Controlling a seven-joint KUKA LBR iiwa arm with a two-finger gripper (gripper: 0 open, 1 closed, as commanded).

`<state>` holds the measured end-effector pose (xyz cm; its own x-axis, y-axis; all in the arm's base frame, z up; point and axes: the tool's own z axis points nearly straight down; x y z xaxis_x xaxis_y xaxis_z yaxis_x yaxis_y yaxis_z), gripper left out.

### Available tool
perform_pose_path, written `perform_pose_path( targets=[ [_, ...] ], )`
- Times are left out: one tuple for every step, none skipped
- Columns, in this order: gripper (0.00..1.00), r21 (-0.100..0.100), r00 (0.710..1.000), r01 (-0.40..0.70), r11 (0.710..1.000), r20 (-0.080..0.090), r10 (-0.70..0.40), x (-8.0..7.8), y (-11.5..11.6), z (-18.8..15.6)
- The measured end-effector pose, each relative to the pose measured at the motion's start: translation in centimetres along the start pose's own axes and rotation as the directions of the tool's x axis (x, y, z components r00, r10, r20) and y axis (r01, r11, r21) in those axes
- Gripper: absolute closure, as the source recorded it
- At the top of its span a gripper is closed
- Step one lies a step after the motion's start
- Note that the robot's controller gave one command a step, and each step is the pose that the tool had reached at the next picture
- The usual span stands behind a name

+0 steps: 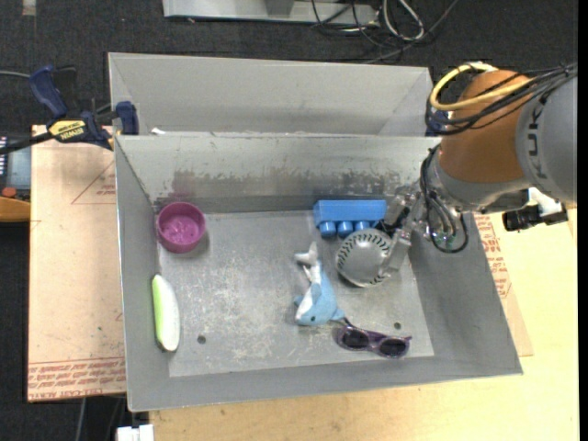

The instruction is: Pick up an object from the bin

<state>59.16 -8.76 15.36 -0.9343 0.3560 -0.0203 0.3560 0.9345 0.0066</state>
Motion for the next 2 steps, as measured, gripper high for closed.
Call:
perform_pose_path(
  targets=[
    [0.00,0.003,0.996,-0.090,0.996,-0.011,0.090,-1.4,-0.2,-0.2],
    [0.00,-0.001,0.958,-0.288,0.958,-0.009,0.288,-3.6,4.1,2.2]
  ],
)
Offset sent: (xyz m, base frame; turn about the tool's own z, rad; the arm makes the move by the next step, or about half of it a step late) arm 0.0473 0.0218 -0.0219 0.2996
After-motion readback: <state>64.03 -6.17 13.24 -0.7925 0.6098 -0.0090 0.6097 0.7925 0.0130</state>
